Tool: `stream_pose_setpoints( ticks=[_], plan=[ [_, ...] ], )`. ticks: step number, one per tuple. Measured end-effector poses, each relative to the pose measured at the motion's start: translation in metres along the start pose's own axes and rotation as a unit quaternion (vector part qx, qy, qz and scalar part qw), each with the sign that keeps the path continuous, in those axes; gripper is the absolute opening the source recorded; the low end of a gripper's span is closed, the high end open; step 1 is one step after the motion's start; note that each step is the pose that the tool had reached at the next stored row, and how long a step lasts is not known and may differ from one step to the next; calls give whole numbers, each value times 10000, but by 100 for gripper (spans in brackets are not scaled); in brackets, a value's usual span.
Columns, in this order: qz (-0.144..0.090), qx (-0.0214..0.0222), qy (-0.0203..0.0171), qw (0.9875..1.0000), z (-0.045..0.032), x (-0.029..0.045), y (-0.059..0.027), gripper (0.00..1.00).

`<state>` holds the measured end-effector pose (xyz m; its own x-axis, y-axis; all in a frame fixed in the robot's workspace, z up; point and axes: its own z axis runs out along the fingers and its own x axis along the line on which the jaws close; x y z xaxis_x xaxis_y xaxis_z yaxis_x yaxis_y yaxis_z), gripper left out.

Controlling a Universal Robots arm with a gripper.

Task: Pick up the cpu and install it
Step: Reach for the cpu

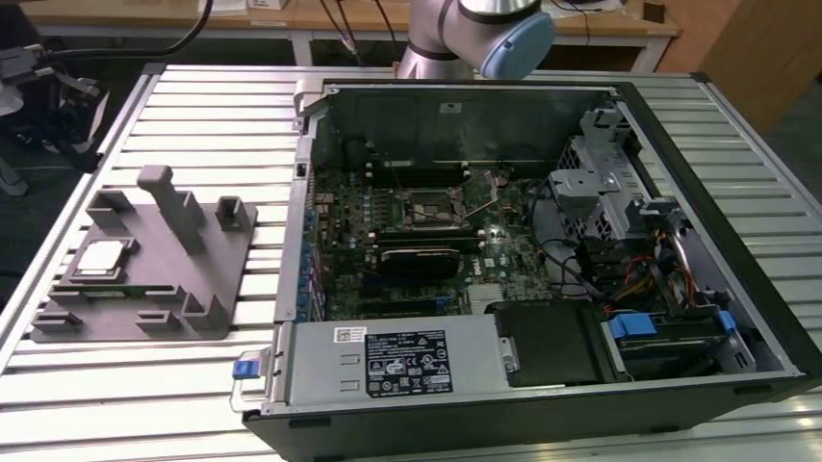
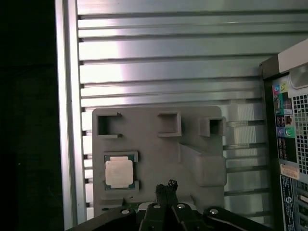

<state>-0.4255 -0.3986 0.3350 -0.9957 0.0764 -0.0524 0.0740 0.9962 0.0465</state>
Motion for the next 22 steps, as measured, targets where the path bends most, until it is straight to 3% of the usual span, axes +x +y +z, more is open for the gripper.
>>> stream_pose_setpoints(
  ticks=[7, 17, 22],
  plan=[
    [-1, 0, 0, 10000, 114, 56, -10, 11],
    [0, 0, 0, 10000, 268, 76, -80, 11],
    [0, 0, 1, 10000, 289, 78, -88, 11]
  ],
)
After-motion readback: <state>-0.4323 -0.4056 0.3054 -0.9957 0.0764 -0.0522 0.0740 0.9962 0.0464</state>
